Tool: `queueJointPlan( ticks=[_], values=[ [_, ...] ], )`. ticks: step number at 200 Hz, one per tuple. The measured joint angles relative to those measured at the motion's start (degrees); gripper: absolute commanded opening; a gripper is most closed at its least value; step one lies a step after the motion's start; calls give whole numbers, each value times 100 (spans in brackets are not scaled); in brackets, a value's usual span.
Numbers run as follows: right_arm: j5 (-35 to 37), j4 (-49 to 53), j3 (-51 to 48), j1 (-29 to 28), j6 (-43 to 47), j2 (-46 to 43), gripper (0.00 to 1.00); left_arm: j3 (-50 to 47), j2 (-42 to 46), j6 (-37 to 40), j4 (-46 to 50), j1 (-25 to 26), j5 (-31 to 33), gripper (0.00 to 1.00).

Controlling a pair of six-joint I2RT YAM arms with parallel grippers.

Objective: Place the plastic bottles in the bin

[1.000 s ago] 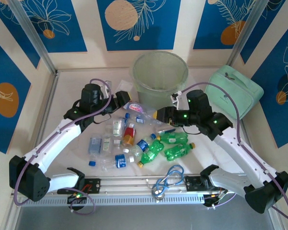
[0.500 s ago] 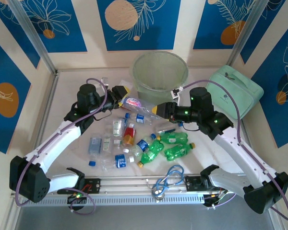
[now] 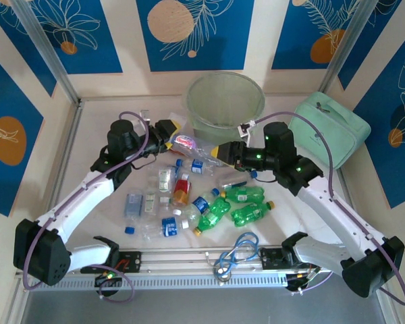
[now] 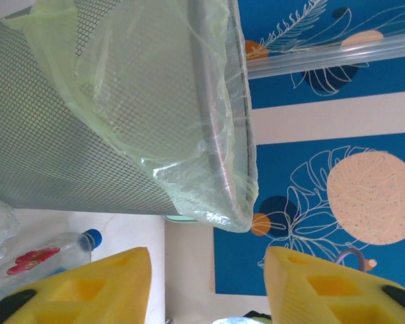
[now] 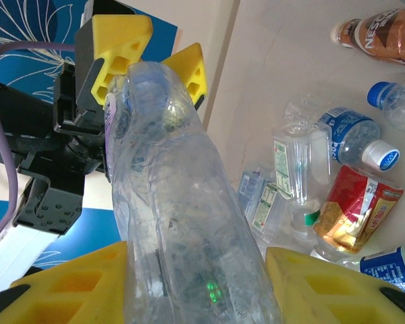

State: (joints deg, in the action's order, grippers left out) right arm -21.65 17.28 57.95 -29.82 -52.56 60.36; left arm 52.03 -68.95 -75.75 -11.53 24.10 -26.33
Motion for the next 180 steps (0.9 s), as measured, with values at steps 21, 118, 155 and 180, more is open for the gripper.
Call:
queueJointPlan(
  ticks=[21,118,155,180],
  values=[
    [72,-28,0,-61,0,66,48,0,0,-52,-4,-15,44,36],
    [1117,927,535,-50,223,66,91,205,-114,-90,31,-81,35,27],
    [1709,1768,1005,481,417,-470,92,1204,-553,-70,26,-168,-15,27],
    [1847,2232,1099,964,455,-929,92,2328,-1152,-46,2,-192,70,25]
  ],
)
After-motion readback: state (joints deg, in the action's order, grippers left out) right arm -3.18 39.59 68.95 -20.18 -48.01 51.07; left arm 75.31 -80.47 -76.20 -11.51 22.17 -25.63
